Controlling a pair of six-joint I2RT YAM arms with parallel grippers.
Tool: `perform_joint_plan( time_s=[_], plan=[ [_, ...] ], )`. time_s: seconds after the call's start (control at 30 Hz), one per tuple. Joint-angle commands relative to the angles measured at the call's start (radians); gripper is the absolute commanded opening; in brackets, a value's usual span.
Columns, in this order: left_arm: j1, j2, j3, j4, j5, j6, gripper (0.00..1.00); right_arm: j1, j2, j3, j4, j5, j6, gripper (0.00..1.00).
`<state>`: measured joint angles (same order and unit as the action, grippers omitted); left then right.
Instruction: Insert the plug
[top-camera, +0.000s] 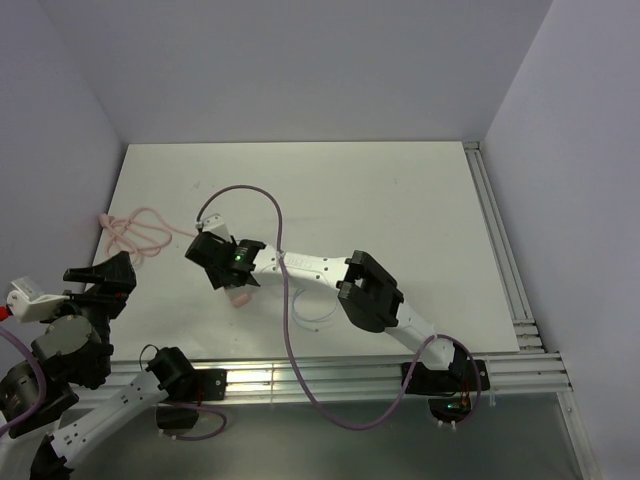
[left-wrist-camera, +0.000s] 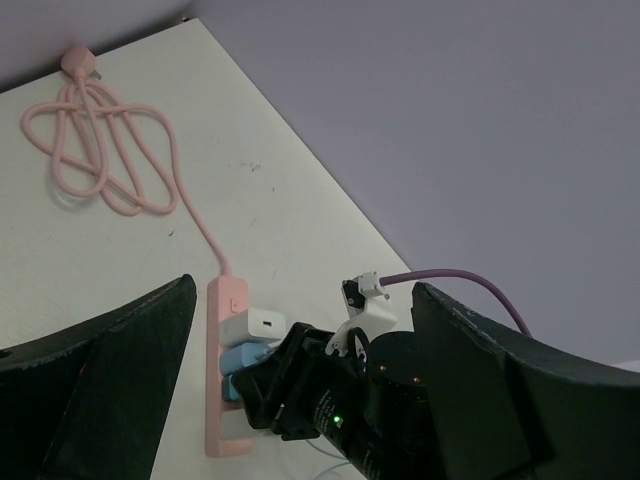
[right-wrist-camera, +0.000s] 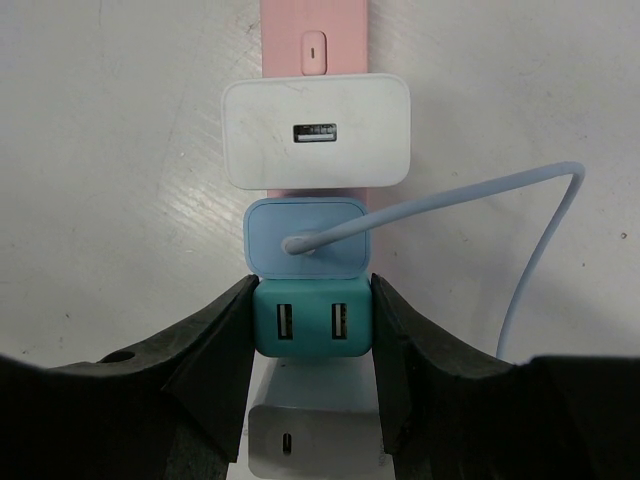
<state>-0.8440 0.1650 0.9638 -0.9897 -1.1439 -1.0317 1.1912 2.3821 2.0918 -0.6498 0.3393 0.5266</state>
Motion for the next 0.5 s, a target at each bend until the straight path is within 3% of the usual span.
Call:
perform_joint_plan(
  time_s=[0.0,0.47],
  plan=[
    [-0.004,-0.002,0.000,-0.004,0.012,0.004,0.94,0.013,0.149,-0.151,-0.114,-0.125,0.073,0.00],
    [-0.004,-0.012,0.013,-0.024,0.024,-0.013,0.93,0.039,0.195,-0.144,-0.114,-0.145,0.107,0.00]
  ],
)
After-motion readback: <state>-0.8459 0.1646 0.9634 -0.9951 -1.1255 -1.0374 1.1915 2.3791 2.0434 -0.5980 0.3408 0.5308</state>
